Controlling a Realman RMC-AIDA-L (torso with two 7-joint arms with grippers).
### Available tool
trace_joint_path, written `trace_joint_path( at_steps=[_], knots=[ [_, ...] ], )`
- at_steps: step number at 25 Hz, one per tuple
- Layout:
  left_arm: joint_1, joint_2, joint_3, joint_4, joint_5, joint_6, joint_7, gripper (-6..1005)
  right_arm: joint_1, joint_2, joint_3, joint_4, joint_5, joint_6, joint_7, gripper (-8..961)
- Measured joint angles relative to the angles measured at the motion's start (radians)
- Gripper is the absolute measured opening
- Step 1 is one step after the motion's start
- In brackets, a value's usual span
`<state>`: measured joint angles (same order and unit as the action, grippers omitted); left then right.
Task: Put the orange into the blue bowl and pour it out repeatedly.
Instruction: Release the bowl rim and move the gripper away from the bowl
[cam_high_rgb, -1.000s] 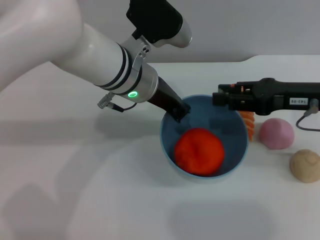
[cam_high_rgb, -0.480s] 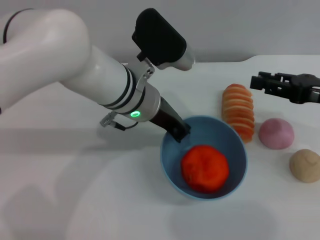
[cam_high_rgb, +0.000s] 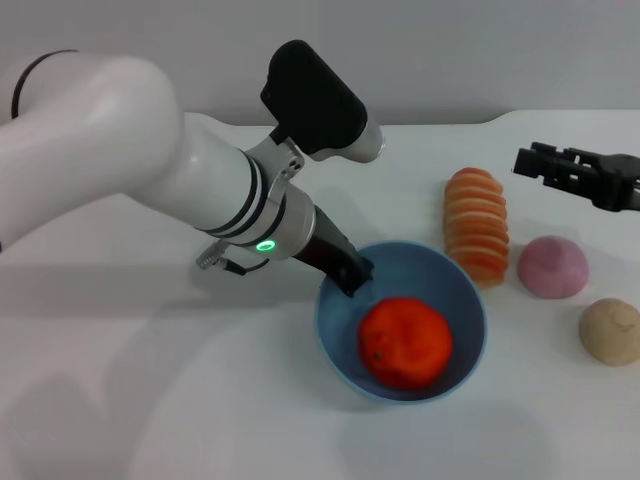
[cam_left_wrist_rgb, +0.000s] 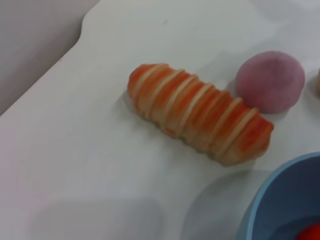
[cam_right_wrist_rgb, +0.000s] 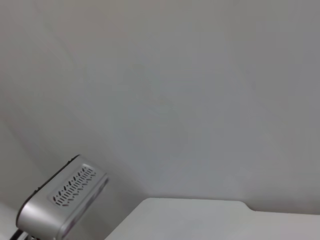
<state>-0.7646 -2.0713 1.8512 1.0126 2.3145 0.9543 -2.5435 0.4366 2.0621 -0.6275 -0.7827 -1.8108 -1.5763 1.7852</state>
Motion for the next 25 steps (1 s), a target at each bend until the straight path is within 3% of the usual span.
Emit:
trace_joint_path(
  at_steps=[14, 25],
  knots=[
    [0.01, 0.004, -0.008, 0.036, 0.027, 0.005, -0.002, 26, -0.024, -0.002, 0.012, 0.028, 0.005, 0.006, -0.027, 418],
    [0.061, 0.009, -0.028, 0.169, 0.068, -0.025, 0.001, 455, -0.051, 0.0, 0.021, 0.031, 0.004, 0.038, -0.154, 418]
  ],
)
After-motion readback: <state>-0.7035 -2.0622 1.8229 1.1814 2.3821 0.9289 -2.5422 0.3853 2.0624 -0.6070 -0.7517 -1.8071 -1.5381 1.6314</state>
